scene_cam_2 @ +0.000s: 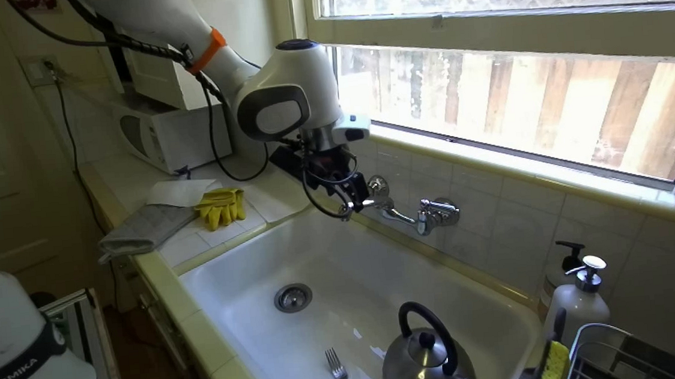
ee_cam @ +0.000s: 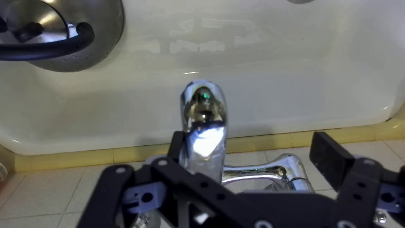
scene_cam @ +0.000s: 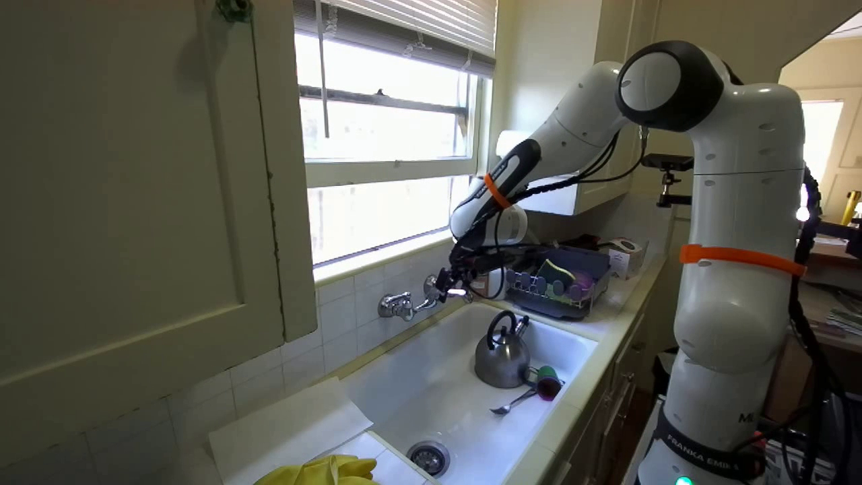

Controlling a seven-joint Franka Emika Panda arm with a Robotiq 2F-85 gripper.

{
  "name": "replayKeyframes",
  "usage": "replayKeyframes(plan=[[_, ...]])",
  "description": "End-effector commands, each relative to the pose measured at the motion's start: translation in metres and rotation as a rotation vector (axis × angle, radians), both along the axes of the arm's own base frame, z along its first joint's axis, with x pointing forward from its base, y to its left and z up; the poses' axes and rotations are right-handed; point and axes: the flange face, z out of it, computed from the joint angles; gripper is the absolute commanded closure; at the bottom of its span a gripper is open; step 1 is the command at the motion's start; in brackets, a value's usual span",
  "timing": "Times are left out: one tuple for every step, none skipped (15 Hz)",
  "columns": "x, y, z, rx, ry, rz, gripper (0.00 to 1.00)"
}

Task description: Push the faucet head to the left and push the faucet handle on the left to the right

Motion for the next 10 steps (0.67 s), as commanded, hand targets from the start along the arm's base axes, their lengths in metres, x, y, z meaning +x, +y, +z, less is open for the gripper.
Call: replayKeyframes(plan=[[0.01,0.032,-0.009,0.01,0.05,-0.03,0.0],[0.012,0.037,-0.01,0.006,0.05,-0.036,0.0],[0.014,0.041,-0.011,0.004,0.05,-0.044,0.0],[0.017,0.044,-0.011,0.005,0.047,-0.049,0.0],[0.019,0.047,-0.01,0.012,0.032,-0.057,0.0],[0.02,0.05,-0.01,0.013,0.03,-0.066,0.0],[0.021,0.051,-0.01,0.016,0.026,-0.078,0.0],[0.022,0.053,-0.01,0.022,0.024,-0.088,0.0],[0.023,0.057,-0.01,0.032,0.021,-0.091,0.0],[0.023,0.059,-0.01,0.03,0.02,-0.097,0.0]])
